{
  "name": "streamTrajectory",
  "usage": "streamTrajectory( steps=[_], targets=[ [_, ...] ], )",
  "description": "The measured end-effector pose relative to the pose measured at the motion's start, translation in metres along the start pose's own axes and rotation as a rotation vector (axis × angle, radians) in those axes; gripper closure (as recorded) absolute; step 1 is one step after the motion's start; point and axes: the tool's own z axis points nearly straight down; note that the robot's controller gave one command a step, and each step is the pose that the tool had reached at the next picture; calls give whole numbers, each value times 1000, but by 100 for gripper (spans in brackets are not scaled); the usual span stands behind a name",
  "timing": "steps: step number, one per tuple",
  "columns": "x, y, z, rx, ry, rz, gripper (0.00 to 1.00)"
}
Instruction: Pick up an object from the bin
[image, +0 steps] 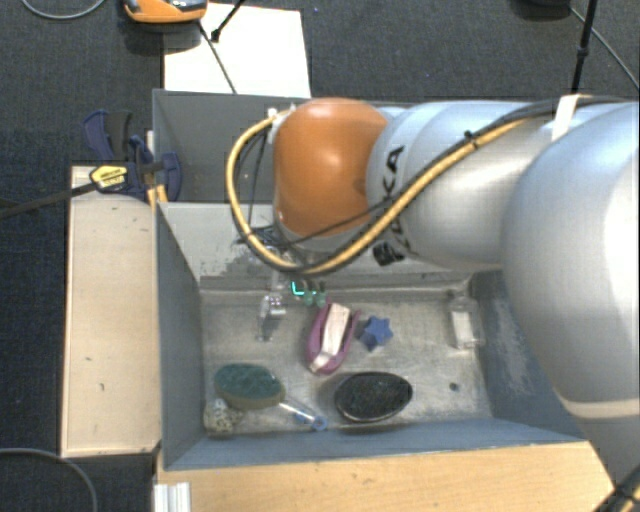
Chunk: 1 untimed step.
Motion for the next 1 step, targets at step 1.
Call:
streamTrajectory(
  steps=[1],
  targets=[
    [56,-4,91,-4,-17,-94,0]
  ],
)
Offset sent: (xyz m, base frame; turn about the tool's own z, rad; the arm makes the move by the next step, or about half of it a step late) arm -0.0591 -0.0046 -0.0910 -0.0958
